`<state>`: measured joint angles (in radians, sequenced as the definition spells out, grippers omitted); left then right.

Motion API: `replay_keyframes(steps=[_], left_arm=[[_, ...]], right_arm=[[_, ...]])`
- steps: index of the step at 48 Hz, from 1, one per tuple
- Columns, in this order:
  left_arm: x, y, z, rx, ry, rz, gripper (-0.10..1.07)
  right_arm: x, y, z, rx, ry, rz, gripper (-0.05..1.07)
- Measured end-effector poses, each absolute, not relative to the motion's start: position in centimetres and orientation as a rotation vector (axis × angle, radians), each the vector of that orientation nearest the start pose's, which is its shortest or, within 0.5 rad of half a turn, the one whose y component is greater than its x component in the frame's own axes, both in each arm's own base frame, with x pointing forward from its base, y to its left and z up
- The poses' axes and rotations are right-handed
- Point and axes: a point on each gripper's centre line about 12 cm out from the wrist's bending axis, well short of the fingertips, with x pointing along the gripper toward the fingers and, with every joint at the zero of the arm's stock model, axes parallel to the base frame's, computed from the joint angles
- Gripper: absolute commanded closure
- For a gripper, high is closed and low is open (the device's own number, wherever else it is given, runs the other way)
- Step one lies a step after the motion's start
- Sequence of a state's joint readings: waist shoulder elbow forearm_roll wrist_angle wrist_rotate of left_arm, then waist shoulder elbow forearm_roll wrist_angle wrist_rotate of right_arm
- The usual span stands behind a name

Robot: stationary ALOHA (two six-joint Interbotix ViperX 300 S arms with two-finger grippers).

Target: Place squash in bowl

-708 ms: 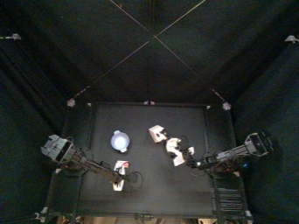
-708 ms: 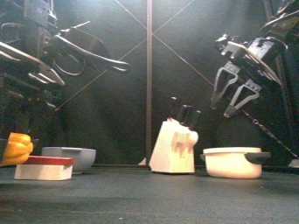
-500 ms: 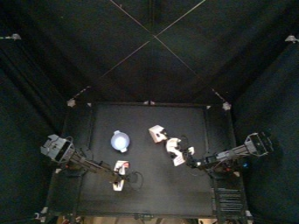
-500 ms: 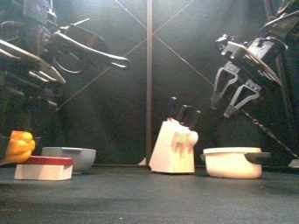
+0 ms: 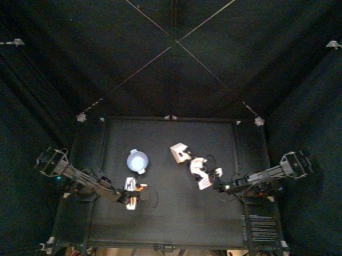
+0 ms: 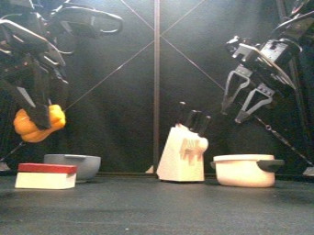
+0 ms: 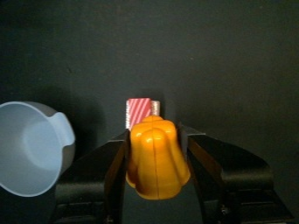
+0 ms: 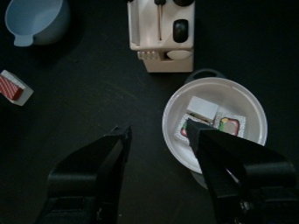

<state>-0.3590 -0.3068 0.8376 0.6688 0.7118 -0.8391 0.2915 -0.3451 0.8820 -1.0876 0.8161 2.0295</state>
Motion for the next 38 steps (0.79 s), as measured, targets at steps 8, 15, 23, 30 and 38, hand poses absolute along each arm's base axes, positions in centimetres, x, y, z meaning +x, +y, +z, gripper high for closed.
replay_keyframes(steps=[8,15,23,30,38], left_arm=[[25.9,-1.5,19.0,0.033,0.901,0.299,0.31],[24.1,2.5,18.5,-0.052,0.862,0.443,0.31],[23.1,5.1,17.8,-0.058,0.825,0.494,0.31],[23.1,5.9,17.6,-0.042,0.796,0.475,0.30],[22.7,6.6,17.1,-0.040,0.801,0.489,0.25]], right_arm=[[27.3,0.3,19.9,0.547,0.555,-0.786,0.15],[27.2,0.2,19.9,0.546,0.556,-0.790,0.15],[27.3,0.2,19.9,0.548,0.554,-0.789,0.15],[27.3,0.2,20.0,0.548,0.553,-0.790,0.15],[27.3,0.2,20.0,0.547,0.554,-0.789,0.15]])
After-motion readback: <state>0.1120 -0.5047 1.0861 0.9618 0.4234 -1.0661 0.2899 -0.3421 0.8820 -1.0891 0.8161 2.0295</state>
